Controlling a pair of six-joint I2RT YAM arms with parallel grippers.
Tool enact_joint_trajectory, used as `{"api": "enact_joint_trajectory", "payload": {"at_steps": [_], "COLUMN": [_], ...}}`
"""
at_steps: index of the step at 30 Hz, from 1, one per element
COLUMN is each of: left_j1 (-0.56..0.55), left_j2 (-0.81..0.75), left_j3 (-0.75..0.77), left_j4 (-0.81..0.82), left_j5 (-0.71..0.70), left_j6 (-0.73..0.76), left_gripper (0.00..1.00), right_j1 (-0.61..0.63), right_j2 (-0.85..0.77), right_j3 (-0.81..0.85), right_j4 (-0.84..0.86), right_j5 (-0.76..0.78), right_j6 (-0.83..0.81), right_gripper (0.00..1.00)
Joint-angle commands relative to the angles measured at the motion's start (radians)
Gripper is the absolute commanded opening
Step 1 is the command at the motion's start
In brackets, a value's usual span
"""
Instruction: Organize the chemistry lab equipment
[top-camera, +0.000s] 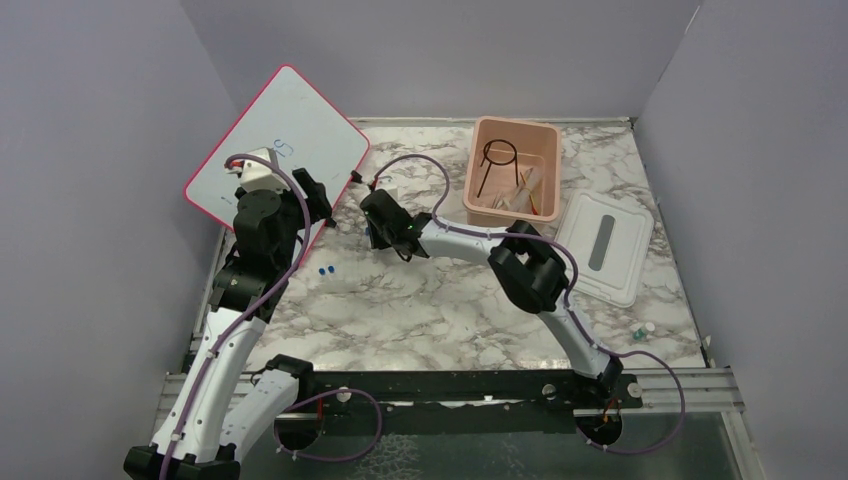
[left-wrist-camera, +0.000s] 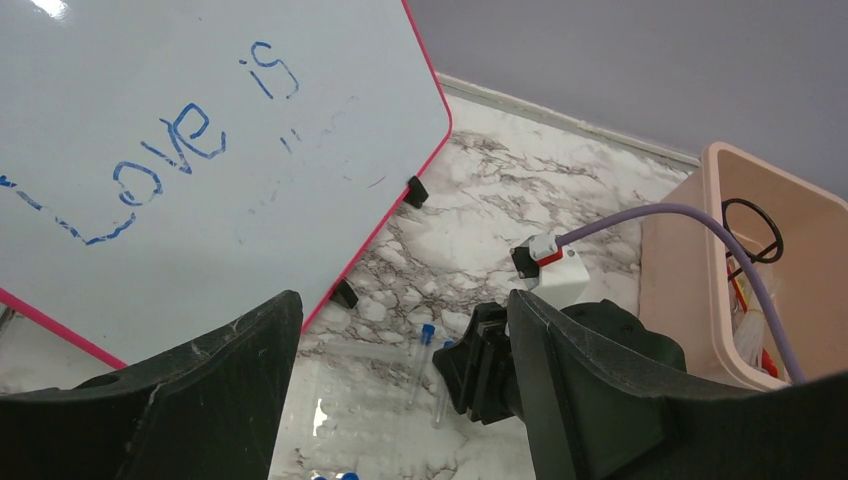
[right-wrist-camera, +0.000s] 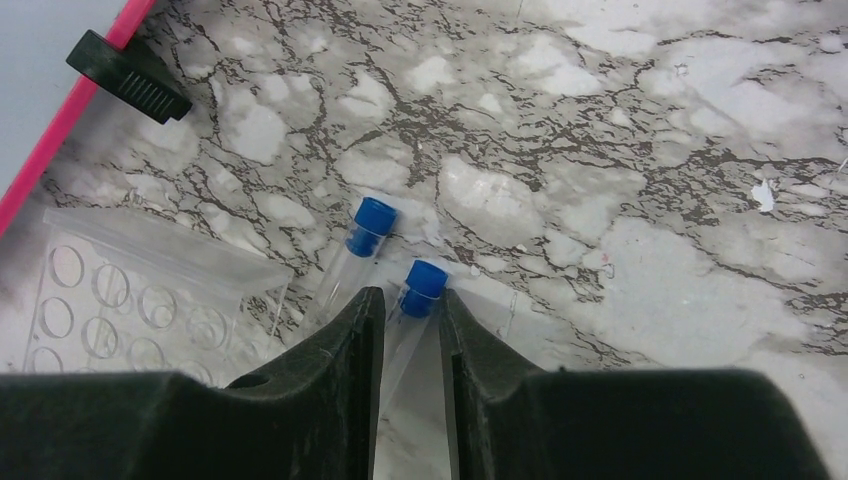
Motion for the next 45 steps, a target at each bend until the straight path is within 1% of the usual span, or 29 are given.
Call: {"api": "enact_joint_trajectory", "payload": {"at_steps": [1, 6, 9, 10, 12, 14, 16, 17, 19, 22, 25, 28, 31, 33, 35, 39, 41, 43, 45], "left_j1": [0.009, 0.01, 0.01, 0.01, 0.01, 0.01, 0.01, 0.01, 0.01, 0.01, 0.01, 0.01, 0.01, 0.009, 0.008, 0.003, -0.007, -0.026, -0.039], "left_j2": [-0.012, -0.014, -0.016, -0.016, -0.014, -0.009, 0.0, 0.005, 0.02, 0.044, 0.068, 0.089, 0.101, 0.11, 0.122, 0.139, 0.136, 0.132, 0.129], "left_j3": [-0.01, -0.012, -0.016, -0.018, -0.022, -0.022, -0.022, -0.022, -0.016, -0.015, -0.026, -0.04, -0.065, -0.081, -0.094, -0.117, -0.152, -0.194, -0.21], "left_j4": [0.012, 0.012, 0.012, 0.013, 0.012, 0.015, 0.013, 0.014, 0.012, 0.014, 0.019, 0.054, 0.137, 0.215, 0.266, 0.337, 0.428, 0.519, 0.542], "left_j5": [0.004, 0.003, -0.005, -0.006, 0.004, 0.031, 0.089, 0.123, 0.18, 0.289, 0.471, 0.671, 0.844, 0.934, 0.996, 1.059, 1.116, 1.131, 1.112], "left_j6": [0.013, 0.014, 0.015, 0.013, 0.01, 0.008, 0.01, 0.005, -0.006, -0.011, -0.009, -0.003, -0.033, -0.07, -0.111, -0.184, -0.241, -0.318, -0.34], "left_gripper": [0.78, 0.78, 0.78, 0.78, 0.78, 0.78, 0.78, 0.78, 0.78, 0.78, 0.78, 0.82, 0.82, 0.82, 0.8, 0.72, 0.71, 0.71, 0.69], "right_j1": [0.006, 0.006, 0.006, 0.006, 0.006, 0.006, 0.006, 0.006, 0.004, 0.004, -0.002, -0.011, -0.018, -0.02, -0.02, -0.02, -0.02, -0.022, -0.022], "right_j2": [0.054, 0.079, 0.077, 0.065, 0.023, -0.042, -0.117, -0.158, -0.228, -0.333, -0.461, -0.582, -0.695, -0.761, -0.817, -0.894, -0.909, -0.923, -0.939], "right_j3": [0.05, 0.074, 0.079, 0.073, 0.033, -0.033, -0.124, -0.167, -0.221, -0.296, -0.411, -0.503, -0.592, -0.647, -0.689, -0.746, -0.758, -0.766, -0.779], "right_j4": [-0.103, -0.15, -0.163, -0.162, -0.12, -0.044, 0.07, 0.159, 0.228, 0.276, 0.371, 0.433, 0.513, 0.568, 0.615, 0.705, 0.734, 0.757, 0.776], "right_j5": [0.039, 0.058, 0.075, 0.085, 0.092, 0.09, 0.045, 0.015, -0.009, -0.025, -0.056, -0.069, -0.086, -0.103, -0.117, -0.136, -0.142, -0.156, -0.174], "right_j6": [-0.015, -0.021, -0.014, -0.007, -0.001, -0.005, -0.052, -0.089, -0.129, -0.153, -0.161, -0.145, -0.117, -0.085, -0.047, -0.012, -0.021, -0.03, -0.025], "right_gripper": [0.32, 0.31, 0.19, 0.18, 0.17, 0.17, 0.17, 0.17, 0.17, 0.17, 0.18, 0.18, 0.18, 0.18, 0.18, 0.18, 0.18, 0.18, 0.19]}}
